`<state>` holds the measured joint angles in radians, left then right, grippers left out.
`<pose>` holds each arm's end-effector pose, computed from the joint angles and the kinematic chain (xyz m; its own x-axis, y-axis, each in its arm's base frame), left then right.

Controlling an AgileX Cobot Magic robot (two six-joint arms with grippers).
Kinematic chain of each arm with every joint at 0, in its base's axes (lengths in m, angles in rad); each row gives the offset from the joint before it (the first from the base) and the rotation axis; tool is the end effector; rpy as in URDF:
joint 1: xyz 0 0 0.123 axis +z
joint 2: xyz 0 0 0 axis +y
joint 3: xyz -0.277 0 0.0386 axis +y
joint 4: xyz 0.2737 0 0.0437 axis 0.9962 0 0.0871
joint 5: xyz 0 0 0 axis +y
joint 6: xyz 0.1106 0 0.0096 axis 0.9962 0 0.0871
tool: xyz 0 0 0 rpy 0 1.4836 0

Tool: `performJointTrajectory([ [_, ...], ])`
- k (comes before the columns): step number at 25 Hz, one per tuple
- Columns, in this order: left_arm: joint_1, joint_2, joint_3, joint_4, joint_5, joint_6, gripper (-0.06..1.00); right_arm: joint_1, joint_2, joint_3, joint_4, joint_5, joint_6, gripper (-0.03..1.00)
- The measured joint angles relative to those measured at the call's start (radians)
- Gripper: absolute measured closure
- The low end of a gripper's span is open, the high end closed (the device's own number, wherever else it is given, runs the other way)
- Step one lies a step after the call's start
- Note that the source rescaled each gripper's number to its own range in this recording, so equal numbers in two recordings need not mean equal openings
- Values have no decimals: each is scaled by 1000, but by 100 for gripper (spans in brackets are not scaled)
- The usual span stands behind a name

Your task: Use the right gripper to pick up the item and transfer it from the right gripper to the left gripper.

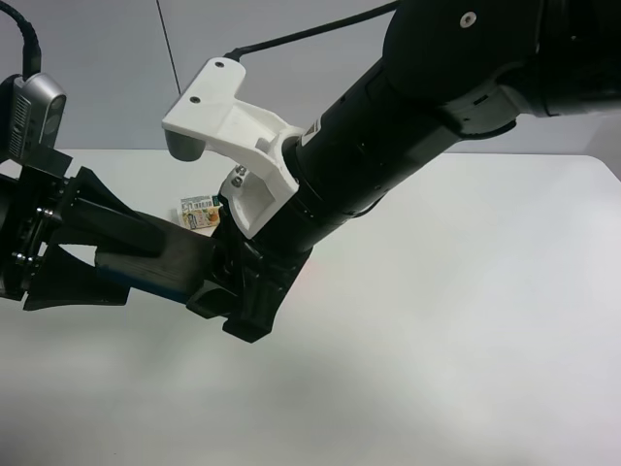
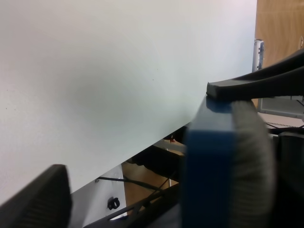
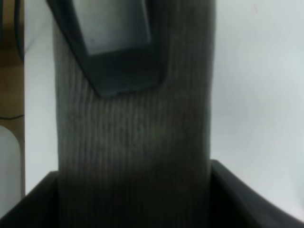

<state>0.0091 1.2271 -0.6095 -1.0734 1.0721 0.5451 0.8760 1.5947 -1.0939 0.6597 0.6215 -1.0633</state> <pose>0.2144 -0.0838 0.2070 -0.9759 -0.1209 -0.1815 0.0668 0.6266 -0.7765 0.2054 0.3083 0.2229 -0.0396 -0.7479 -0.6626 -0.9957 0.0853 -0.0369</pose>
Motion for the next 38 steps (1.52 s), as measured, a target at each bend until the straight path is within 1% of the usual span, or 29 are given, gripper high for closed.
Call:
performJointTrajectory([
  [2, 0, 0, 0, -3, 0, 0, 40, 0, 0, 0, 0, 0, 0, 97],
  [4, 0, 0, 0, -18, -1, 1, 45, 0, 0, 0, 1, -2, 0, 97],
  [9, 0, 0, 0, -90, -1, 19, 56, 0, 0, 0, 13, -2, -1, 97],
  [13, 0, 0, 0, -123, 31, 22, 60, 0, 0, 0, 15, -12, -1, 97],
  [17, 0, 0, 0, -125, 72, 24, 61, 0, 0, 0, 16, -29, -2, 97],
  [19, 0, 0, 0, -125, 84, 24, 64, 0, 0, 0, 16, -41, -2, 97],
  [21, 0, 0, 0, -124, 85, 24, 71, 0, 0, 0, 16, -45, -2, 97],
  [25, 0, 0, 0, -123, 86, 24, 92, 0, 0, 0, 16, -45, -2, 97],
  [26, 0, 0, 0, -121, 86, 25, 94, 0, 0, 0, 16, -45, -2, 97],
  [35, 1, 0, 0, -131, 87, 46, 94, 0, -1, 0, 21, -47, -2, 96],
  [36, 1, 0, 0, -137, 88, 46, 94, 0, -1, 0, 34, -49, -2, 85],
  [38, 1, 0, 0, -174, 100, 46, 94, 0, 0, 0, 70, -50, -2, 42],
])
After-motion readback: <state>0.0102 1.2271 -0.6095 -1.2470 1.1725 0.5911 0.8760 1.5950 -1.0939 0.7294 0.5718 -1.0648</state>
